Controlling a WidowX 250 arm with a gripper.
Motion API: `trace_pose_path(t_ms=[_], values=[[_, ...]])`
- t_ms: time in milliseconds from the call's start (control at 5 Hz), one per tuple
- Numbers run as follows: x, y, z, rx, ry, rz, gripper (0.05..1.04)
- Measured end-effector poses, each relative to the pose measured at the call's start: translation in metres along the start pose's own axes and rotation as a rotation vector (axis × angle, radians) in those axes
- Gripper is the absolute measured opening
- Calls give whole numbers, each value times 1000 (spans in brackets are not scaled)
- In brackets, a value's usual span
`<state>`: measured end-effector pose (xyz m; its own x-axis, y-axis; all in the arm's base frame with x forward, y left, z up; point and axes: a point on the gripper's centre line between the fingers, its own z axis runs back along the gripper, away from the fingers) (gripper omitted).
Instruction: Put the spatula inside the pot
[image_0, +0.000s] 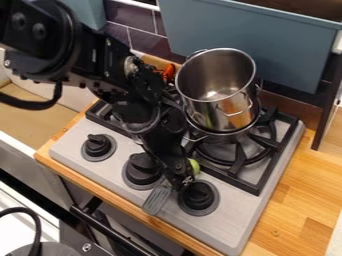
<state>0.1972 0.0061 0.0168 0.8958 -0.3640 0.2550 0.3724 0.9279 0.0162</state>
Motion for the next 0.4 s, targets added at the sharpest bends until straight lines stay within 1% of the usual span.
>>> trace_pose_path(t_ms=[200, 400], values=[[1, 1, -2, 17, -8, -24, 999], [2, 1, -3, 34, -2, -60, 999]])
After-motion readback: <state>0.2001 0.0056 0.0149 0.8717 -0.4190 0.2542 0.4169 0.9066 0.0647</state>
